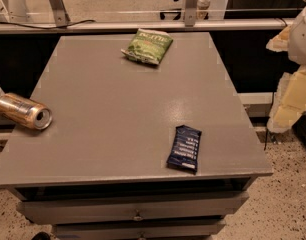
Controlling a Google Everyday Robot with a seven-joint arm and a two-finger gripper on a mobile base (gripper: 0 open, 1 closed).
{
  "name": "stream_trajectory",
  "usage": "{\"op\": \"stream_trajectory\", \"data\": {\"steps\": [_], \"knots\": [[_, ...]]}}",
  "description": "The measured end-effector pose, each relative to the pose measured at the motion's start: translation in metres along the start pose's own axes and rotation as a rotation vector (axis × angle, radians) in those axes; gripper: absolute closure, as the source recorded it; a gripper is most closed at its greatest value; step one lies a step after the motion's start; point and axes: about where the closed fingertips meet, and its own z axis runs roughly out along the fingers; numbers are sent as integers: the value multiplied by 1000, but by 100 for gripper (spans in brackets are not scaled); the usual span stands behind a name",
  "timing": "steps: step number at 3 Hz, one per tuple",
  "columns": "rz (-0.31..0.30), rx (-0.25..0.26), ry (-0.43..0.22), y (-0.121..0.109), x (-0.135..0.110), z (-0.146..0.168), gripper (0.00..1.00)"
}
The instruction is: Move green jalapeno chip bag near rxbar blueberry
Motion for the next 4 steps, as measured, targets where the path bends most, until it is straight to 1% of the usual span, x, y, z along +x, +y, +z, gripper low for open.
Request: {"op": "stream_trajectory", "data": {"steps": [1, 2, 3, 4], "knots": [[0, 0, 0, 0, 0, 0, 0], [-5, 19, -56, -14, -15, 12, 0], [7, 50, -160, -48, -45, 36, 0], [40, 76, -274, -90, -80, 60, 0]]}}
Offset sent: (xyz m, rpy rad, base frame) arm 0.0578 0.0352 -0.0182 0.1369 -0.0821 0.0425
